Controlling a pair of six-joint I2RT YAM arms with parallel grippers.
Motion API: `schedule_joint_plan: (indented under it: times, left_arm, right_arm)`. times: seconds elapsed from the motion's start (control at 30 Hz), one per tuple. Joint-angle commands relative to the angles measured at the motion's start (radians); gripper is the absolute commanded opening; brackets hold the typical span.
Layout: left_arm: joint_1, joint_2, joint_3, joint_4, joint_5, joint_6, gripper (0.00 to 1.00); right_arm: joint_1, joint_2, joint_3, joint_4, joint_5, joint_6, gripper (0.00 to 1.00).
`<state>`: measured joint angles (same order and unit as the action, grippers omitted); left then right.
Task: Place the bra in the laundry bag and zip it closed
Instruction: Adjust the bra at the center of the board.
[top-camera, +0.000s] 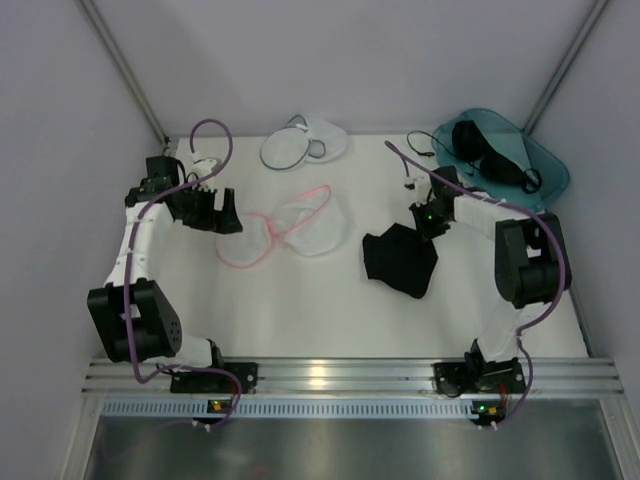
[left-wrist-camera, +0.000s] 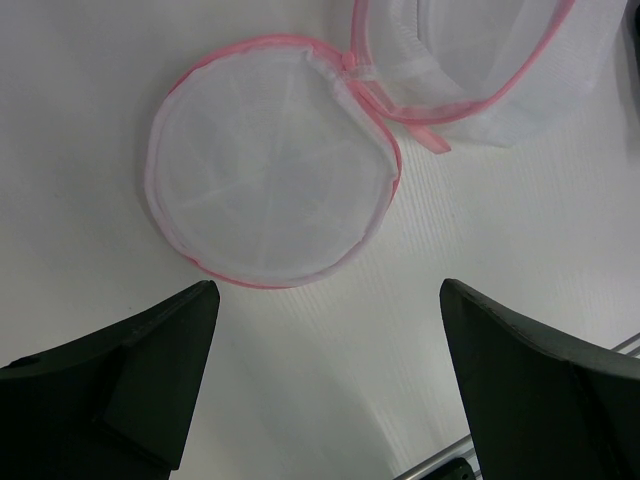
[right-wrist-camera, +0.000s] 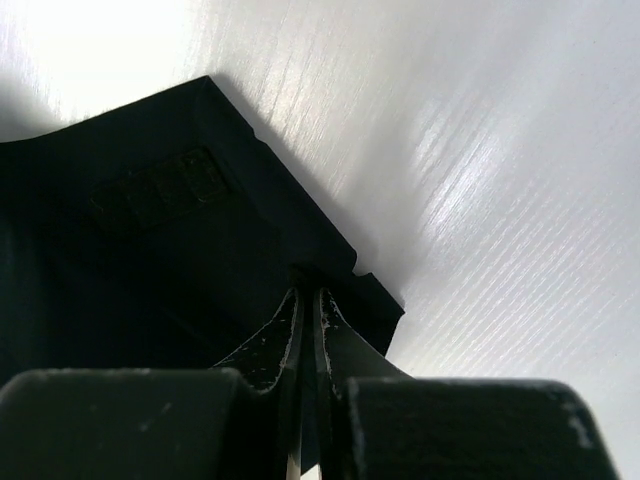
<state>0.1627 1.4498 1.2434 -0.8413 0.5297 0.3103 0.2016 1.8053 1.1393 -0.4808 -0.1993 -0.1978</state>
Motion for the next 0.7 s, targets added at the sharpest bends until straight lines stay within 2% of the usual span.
schedule_joint_plan:
  times: [0.0,0.17,0.43,0.67]
  left_arm:
    - [-0.002,-0.011,0.014,0.015,0.007,0.019,0.98]
    - [-0.003,-0.016,0.008,0.015,0.009,0.035,0.98]
    - [-0.003,-0.034,-0.009,0.016,0.015,0.064,0.98]
    - [-0.009,-0.078,-0.032,0.013,0.015,0.111,0.98]
  right_arm:
    - [0.013,-0.055,0.003,-0.044,0.001,-0.009,0.00]
    - [0.009,-0.138,0.049,-0.145,-0.072,-0.014,0.00]
    - [0.005,-0.178,0.094,-0.243,-0.179,-0.003,0.00]
    - [0.005,-0.207,0.103,-0.341,-0.396,0.021,0.00]
